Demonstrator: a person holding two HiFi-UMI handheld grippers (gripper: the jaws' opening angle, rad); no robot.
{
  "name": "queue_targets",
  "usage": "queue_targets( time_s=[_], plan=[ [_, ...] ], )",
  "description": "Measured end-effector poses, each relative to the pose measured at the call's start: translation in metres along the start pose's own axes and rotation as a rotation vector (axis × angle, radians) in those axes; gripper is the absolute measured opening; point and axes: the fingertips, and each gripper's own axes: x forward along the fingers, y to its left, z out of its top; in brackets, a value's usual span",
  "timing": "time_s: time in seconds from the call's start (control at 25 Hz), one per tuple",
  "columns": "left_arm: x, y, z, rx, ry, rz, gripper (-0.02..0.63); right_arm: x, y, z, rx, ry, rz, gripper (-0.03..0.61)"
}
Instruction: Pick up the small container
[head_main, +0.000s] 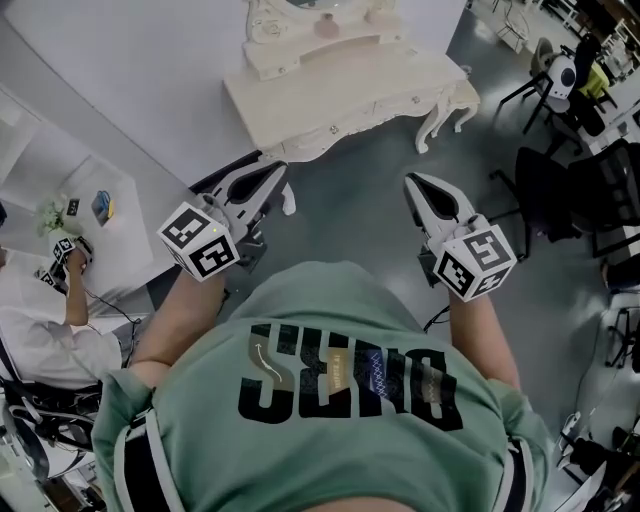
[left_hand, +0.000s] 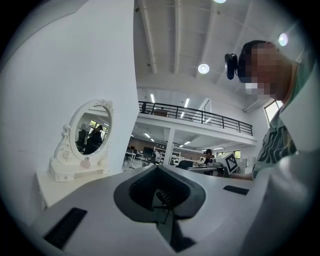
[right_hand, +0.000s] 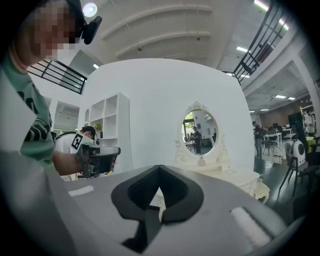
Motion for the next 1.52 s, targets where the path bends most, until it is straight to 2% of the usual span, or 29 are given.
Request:
queue_targets(
  time_s=[0.24,0.52,0.84,1.16,1.32,1.52],
  plan=[
    [0.025,-0.005,-0.009,0.007,0.042,-0.014,0.003,0.004,-0.017,-0.002,0.021,-0.008,0.017,0.008],
    [0.041,0.036,-0.009,-0.023,0.044,-0.043,0.003,0.043,-0.031,-0.009,0.03,0.019,-0.002,0.009],
    [0.065,0.148,0.004,-0.061,0.047,-0.145,0.003,0.147,-0.048,-0.004,0.018,0.017,-0.078,0.009],
    [0.093,0.268,0.034,-0.07,0.105,-0.27,0.003,0.264,-0.07,0.022,0.028,-0.006,-0.185,0.009],
    [0.104,0.314,0.044,-0.095,0.115,-0.313,0.003,0.306,-0.081,0.027,0.038,0.005,-0.227,0.009],
    [0.117,0.355,0.046,-0.13,0.124,-0.327,0.003,0.342,-0.1,0.031,0.041,0.029,-0.257,0.009]
  ],
)
